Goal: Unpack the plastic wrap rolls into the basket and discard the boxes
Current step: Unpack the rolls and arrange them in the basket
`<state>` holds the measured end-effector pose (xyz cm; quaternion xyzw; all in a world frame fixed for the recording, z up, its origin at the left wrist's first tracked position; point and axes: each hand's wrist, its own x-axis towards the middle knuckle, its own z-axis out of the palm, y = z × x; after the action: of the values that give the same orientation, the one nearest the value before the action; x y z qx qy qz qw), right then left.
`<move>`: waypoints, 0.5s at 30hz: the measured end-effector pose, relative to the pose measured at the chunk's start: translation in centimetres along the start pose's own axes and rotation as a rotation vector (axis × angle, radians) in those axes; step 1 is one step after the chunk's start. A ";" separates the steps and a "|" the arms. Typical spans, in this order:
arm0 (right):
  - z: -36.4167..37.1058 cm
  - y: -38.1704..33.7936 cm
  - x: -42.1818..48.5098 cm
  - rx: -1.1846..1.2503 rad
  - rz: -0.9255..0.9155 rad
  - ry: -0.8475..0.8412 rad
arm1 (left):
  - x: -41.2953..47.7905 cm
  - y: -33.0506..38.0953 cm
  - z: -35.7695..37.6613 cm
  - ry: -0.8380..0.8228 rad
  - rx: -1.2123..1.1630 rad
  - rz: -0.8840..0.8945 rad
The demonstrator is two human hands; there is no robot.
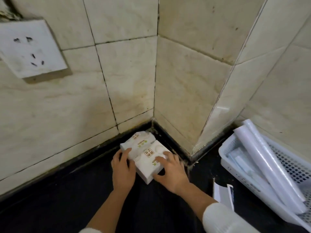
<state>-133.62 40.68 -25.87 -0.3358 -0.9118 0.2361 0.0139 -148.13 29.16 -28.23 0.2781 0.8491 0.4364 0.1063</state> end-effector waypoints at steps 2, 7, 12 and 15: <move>0.4 0.1 0.3 -0.066 -0.023 0.024 | 2.6 -0.6 -0.2 -0.072 -0.008 -0.013; 0.9 0.9 0.2 -0.205 -0.100 0.080 | 6.7 -1.5 0.2 -0.223 0.107 -0.129; 2.1 0.8 0.0 -0.119 -0.039 0.075 | 7.2 0.0 -0.6 -0.057 -0.251 -0.160; 2.5 0.2 0.8 -0.025 0.015 0.071 | 7.3 1.9 -1.8 -0.020 -0.458 -0.133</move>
<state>-134.56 40.26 -28.26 -0.3510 -0.9110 0.2129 0.0401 -154.15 32.90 -25.19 0.1944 0.7434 0.6068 0.2036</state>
